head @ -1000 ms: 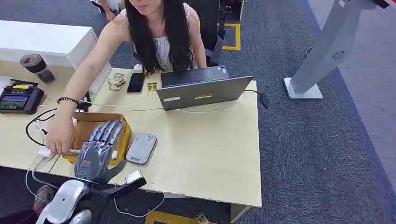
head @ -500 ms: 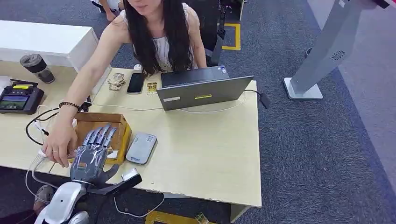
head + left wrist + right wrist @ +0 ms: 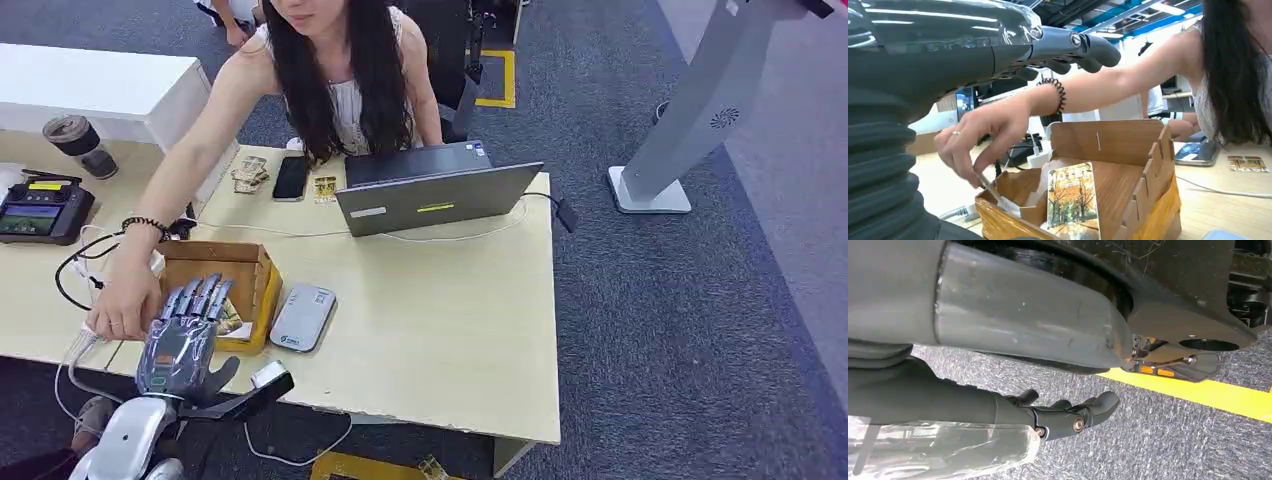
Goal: Pass the card to the sensor for recognition and then transmit it.
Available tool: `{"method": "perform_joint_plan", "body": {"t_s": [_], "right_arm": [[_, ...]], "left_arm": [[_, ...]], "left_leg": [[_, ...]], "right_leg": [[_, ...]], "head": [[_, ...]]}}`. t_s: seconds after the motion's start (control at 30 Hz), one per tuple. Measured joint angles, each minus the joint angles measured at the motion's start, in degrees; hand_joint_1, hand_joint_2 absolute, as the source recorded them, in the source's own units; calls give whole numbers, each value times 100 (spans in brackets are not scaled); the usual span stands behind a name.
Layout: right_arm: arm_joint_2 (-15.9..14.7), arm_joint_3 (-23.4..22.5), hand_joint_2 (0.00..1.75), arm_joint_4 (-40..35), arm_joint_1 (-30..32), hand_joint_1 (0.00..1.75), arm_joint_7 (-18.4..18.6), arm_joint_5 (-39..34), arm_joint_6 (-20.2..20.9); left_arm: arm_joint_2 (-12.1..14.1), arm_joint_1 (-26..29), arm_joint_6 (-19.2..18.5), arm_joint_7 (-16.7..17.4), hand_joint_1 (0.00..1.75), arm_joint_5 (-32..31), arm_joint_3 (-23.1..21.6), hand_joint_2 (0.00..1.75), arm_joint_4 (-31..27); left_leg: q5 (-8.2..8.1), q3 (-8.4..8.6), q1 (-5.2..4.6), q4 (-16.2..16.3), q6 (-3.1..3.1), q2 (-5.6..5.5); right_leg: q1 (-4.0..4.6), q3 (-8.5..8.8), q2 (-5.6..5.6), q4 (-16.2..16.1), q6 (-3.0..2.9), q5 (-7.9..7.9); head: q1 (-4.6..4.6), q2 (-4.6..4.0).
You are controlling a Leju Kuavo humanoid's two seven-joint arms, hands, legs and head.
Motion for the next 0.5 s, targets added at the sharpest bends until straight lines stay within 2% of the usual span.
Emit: {"method": "perform_joint_plan", "body": {"t_s": [0.13, 0.5], "right_arm": [[0, 0, 0, 0, 0, 0, 15, 4, 2], [9, -2, 0, 0, -2, 0, 4, 15, 0]], "left_arm": [[-20, 8, -11, 140, 0, -125, 92, 175, 0], [-87, 1, 4, 164, 0, -232, 308, 175, 94]], "left_leg": [[0, 0, 0, 0, 0, 0], [0, 1, 0, 0, 0, 0]], "right_leg": [[0, 0, 0, 0, 0, 0], [0, -1, 0, 0, 0, 0]], "head": [[0, 0], [2, 0]]}}
